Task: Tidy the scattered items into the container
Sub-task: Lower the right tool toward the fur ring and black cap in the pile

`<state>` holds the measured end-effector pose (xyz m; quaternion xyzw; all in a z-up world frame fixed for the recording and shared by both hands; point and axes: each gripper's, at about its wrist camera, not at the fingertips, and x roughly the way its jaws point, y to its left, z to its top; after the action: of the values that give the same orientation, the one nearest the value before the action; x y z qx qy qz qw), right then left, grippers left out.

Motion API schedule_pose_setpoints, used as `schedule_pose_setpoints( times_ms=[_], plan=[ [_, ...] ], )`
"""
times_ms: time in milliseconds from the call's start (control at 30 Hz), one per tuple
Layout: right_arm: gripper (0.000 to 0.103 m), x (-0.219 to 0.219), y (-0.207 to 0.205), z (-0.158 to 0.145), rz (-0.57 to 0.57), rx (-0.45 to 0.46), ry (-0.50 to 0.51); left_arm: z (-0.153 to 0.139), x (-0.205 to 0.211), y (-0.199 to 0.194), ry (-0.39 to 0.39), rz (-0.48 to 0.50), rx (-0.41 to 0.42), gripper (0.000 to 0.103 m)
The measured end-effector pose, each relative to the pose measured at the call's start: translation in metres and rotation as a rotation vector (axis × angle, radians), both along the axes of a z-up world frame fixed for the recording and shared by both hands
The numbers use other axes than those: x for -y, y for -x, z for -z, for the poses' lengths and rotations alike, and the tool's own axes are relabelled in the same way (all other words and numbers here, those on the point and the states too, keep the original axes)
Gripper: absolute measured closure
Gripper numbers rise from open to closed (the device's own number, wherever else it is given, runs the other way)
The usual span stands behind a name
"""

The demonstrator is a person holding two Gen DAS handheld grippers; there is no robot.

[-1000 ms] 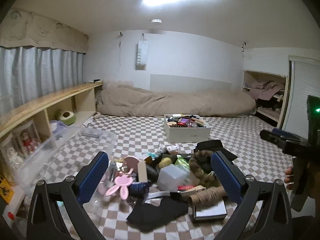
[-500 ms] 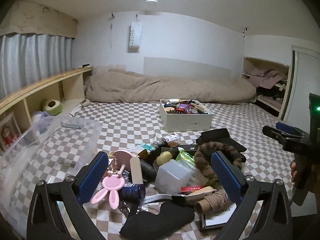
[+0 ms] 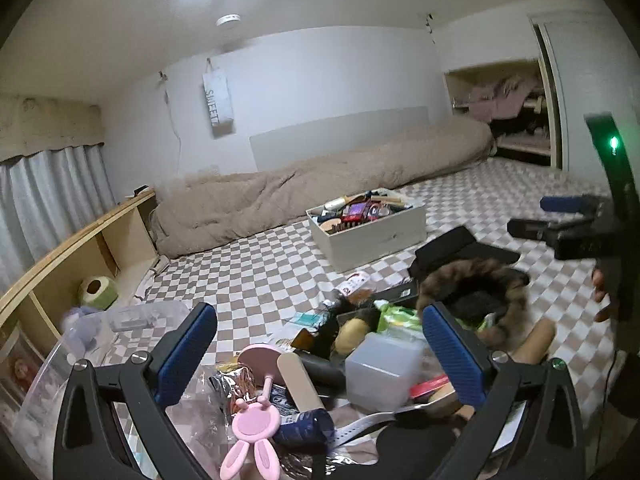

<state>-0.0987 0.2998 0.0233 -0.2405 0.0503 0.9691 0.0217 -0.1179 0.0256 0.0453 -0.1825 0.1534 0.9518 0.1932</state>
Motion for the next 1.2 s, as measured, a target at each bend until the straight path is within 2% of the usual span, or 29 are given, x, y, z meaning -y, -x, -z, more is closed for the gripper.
schedule_pose_setpoints(
  times_ms=[233,367,533,633,767,867,1000,1100,1167,1200],
  plan=[
    [0.0,-0.007,0.018,0.022,0.035,0.073,0.077,0.049,-0.003,0.024,0.012,0.059,0.193,0.0],
    [0.0,-0.024,0.029,0.044,0.063,0.205,0.141,0.078,-0.009,0.022,0.018,0.128,0.321,0.0],
    [0.0,-0.048,0.028,0.067,0.103,0.299,0.168,0.11,-0.021,0.011,0.057,0.258,0.437,0.0],
    [0.0,-0.065,0.025,0.081,0.103,0.363,0.288,0.125,-0.024,0.009,0.089,0.283,0.479,0.0],
    [0.0,-0.074,0.022,0.091,0.094,0.412,0.408,0.143,-0.028,0.013,0.146,0.26,0.474,0.002],
    [0.0,-0.072,0.024,0.095,0.076,0.434,0.412,0.152,-0.03,0.013,0.19,0.253,0.458,0.011],
    [0.0,-0.065,0.026,0.099,0.041,0.466,0.404,0.163,-0.035,0.007,0.267,0.263,0.407,0.014],
    [0.0,-0.064,0.029,0.102,0.019,0.482,0.443,0.167,-0.04,-0.001,0.349,0.241,0.29,0.014],
    [0.002,-0.064,0.029,0.103,0.013,0.485,0.482,0.168,-0.043,-0.009,0.412,0.232,0.171,0.014],
    [0.007,-0.065,0.03,0.104,0.009,0.487,0.502,0.168,-0.045,-0.014,0.443,0.229,0.107,0.014]
  ],
)
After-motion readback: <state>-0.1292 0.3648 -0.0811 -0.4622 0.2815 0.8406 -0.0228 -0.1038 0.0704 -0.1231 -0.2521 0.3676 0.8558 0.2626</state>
